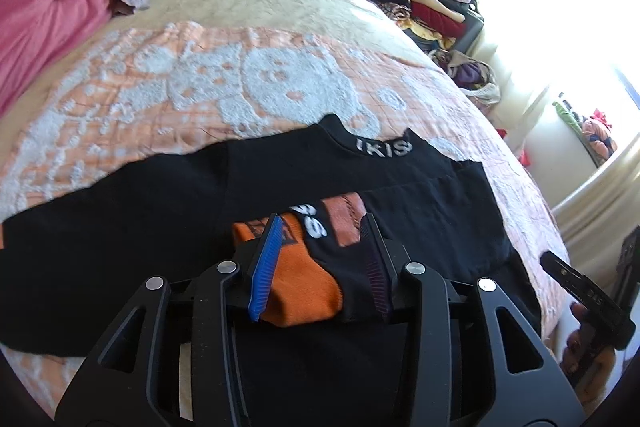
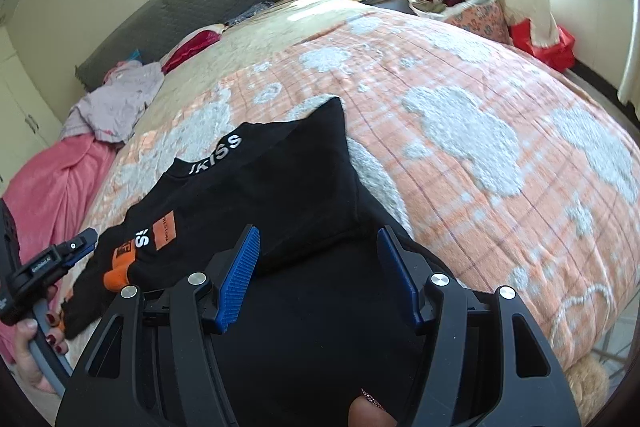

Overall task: Fold small clothes
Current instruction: 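Lay the sleeve on the shirt front and open the right tool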

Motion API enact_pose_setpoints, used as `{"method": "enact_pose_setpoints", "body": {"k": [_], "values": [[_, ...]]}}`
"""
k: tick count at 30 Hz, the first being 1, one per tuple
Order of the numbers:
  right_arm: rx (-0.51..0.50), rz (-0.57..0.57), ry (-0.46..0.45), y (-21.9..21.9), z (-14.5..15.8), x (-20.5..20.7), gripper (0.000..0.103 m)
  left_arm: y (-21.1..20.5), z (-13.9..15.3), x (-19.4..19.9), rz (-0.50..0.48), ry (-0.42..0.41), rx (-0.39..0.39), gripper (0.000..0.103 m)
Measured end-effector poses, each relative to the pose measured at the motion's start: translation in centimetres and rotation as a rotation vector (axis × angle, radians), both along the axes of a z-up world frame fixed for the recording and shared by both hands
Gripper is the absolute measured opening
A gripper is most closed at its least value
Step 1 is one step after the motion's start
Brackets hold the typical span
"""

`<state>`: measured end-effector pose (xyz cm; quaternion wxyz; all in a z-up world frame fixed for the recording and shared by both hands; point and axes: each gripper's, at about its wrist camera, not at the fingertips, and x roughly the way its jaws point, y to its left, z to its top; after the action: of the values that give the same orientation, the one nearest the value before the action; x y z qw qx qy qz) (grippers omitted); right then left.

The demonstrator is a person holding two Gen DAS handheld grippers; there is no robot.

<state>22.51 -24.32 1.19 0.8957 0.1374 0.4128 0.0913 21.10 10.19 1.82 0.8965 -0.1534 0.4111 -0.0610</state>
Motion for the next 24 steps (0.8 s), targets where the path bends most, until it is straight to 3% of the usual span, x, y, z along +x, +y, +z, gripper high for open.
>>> {"method": "enact_pose_setpoints", "body": {"k": [8,12,18,24], "values": [[-0.078,0.138,-0.018,4.1,0.5,3.0,0.063,-3.4,-2.9,0.5,-0.088,0.083,0.070,0.032],[-0.110,0.179,0.022,5.3,-0.7,4.5,0.065,-3.5,-5.2,0.4,-0.074,0.146,0.103,0.032],[-0.128,0.120,0.178,4.4,-5.3,7.2,0.065,-3.2,-5.6,-0.2,-0.072,0.148,0.095,0.033],[-0.053,0.117,0.151,3.8,-5.1,6.3,0.067,-2.9,-5.1,-0.6,-0.067,0.141,0.090,0.033]]}}
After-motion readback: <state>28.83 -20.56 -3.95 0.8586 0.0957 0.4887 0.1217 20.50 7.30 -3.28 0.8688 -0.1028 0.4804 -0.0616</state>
